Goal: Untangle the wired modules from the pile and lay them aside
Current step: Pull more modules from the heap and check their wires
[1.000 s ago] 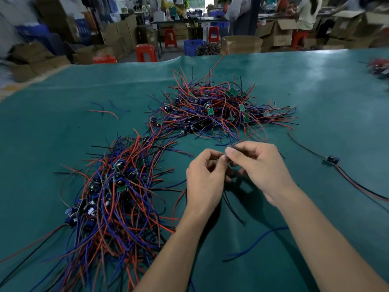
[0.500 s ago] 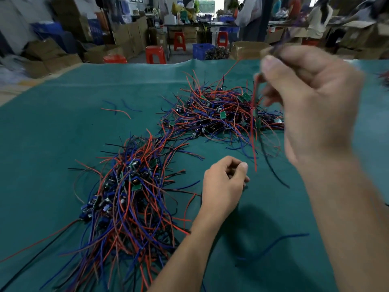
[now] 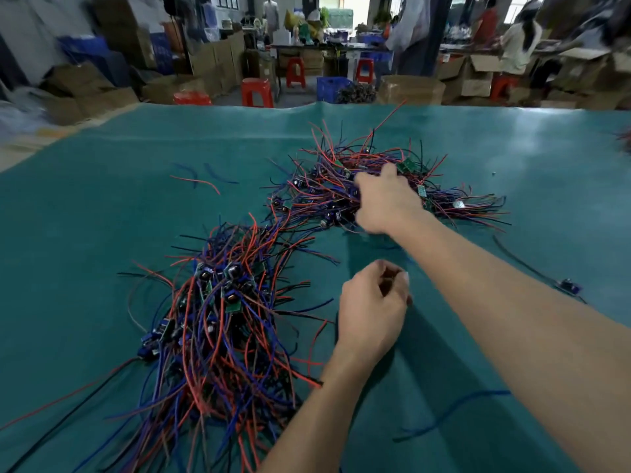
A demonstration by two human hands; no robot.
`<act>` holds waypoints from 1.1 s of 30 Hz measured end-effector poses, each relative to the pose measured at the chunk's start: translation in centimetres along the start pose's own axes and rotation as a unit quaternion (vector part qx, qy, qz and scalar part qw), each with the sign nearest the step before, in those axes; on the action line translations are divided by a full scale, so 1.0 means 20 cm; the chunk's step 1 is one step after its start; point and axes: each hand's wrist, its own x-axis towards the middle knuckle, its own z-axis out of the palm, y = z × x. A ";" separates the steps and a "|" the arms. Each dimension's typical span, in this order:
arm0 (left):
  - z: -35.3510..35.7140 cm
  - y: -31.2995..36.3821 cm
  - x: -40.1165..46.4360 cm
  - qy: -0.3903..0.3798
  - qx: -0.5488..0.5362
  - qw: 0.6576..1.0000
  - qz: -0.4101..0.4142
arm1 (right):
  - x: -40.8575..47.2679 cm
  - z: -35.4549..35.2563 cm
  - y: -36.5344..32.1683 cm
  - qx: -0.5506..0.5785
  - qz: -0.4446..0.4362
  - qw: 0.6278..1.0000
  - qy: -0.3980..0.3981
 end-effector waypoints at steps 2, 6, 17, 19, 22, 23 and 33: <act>0.00 -0.01 0.00 0.004 -0.005 1.000 0.002 | 0.05 0.04 0.10 0.016 0.023 1.000 -0.003; 0.00 0.00 0.00 0.005 -0.007 1.000 0.003 | 0.07 0.07 0.18 0.084 0.008 0.995 0.047; 0.01 -0.03 0.01 0.018 -0.058 0.998 -0.005 | -0.37 -0.14 0.35 0.730 0.036 0.680 0.057; 0.01 -0.03 0.01 0.021 -0.063 0.998 -0.002 | -0.49 -0.13 0.37 0.792 0.025 0.610 0.008; 0.02 -0.03 0.01 0.022 -0.115 0.993 -0.008 | -0.58 -0.06 0.38 0.828 0.026 0.559 -0.042; 0.01 -0.02 0.01 0.020 -0.135 0.991 -0.014 | -0.60 -0.02 0.38 0.835 0.028 0.547 -0.054; -0.01 0.02 -0.01 -0.038 -0.153 0.987 -0.011 | -0.60 0.15 0.38 0.752 0.076 0.655 0.002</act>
